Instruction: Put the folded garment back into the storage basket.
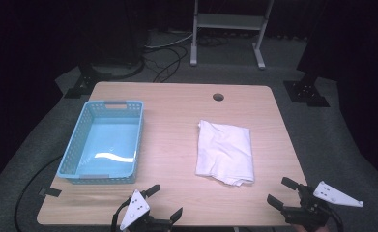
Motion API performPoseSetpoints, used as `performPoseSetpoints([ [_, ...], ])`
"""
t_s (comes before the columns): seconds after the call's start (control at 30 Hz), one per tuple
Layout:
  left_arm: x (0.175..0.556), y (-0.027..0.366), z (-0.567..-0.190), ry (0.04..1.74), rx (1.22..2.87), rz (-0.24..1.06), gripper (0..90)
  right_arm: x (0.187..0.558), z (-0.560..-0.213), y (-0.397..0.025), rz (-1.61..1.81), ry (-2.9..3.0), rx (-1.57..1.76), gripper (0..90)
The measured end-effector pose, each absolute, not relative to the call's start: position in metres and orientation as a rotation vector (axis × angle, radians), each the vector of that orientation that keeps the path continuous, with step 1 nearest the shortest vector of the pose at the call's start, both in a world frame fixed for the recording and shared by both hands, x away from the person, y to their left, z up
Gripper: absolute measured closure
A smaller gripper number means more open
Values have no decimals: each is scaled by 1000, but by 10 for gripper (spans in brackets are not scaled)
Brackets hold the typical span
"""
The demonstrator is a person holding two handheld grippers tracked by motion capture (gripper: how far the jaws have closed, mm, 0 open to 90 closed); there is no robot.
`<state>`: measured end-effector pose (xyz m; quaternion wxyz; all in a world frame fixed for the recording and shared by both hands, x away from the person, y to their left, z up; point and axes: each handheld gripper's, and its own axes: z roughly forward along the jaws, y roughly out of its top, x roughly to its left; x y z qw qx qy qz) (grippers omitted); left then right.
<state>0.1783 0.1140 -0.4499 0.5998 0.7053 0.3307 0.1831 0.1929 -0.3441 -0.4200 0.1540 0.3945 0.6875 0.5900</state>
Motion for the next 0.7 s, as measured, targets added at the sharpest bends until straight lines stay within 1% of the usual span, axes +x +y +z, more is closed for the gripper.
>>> performPoseSetpoints([
  [0.4, 178, 115, -450, 768, 1631, 418, 6, 212, -399, -347, 1723, 1981, 1107, 68],
  [0.7, 178, 115, -450, 769, 1630, 414, 6, 227, -393, -343, 1717, 2009, 1095, 68],
])
